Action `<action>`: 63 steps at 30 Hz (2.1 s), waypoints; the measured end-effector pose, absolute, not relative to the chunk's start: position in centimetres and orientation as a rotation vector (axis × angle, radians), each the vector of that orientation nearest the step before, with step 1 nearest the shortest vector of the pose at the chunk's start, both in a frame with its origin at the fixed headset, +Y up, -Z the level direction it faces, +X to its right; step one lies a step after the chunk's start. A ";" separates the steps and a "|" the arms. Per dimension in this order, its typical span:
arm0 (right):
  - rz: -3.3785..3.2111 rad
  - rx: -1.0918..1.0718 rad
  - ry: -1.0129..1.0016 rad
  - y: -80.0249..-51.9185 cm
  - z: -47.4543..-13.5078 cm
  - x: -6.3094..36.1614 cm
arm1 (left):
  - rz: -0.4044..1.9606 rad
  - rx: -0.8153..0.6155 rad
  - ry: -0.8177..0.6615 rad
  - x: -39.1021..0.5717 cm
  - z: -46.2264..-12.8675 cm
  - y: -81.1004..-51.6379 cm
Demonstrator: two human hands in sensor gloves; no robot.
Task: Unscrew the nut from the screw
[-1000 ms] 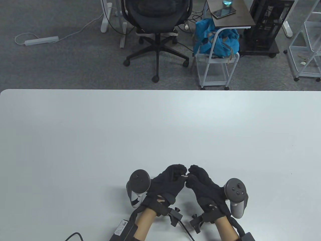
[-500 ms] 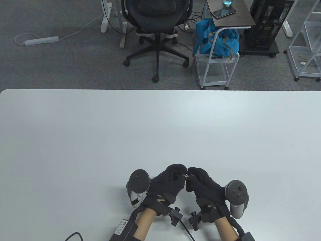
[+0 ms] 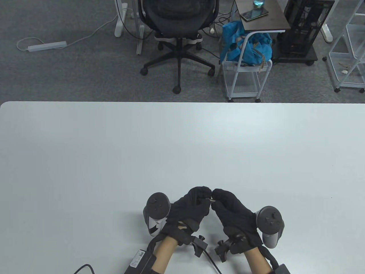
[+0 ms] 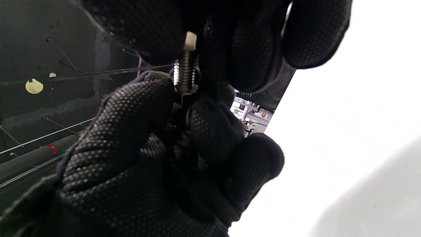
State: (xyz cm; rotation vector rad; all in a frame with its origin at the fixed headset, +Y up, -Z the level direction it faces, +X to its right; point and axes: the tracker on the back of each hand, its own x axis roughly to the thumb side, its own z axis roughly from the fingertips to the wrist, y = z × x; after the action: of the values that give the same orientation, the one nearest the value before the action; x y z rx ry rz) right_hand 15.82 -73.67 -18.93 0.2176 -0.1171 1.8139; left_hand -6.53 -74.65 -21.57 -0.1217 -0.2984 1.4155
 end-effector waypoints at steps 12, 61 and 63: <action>1.783 0.189 -0.091 -74.1 -19.0 16.0 | 1.419 -0.108 -0.306 -6.5 -21.6 -74.8; 1.768 0.184 -0.070 -74.5 -19.1 16.1 | 1.427 -0.122 -0.285 -6.6 -21.5 -74.7; 1.761 0.173 0.026 -74.9 -19.1 16.0 | 1.422 -0.115 -0.290 -6.6 -21.5 -74.7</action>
State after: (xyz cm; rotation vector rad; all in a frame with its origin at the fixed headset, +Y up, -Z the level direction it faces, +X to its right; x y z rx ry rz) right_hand 16.02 -74.94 -19.08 0.1729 0.0265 1.7606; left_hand -6.59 -74.70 -21.49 -0.1148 -0.2904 1.4224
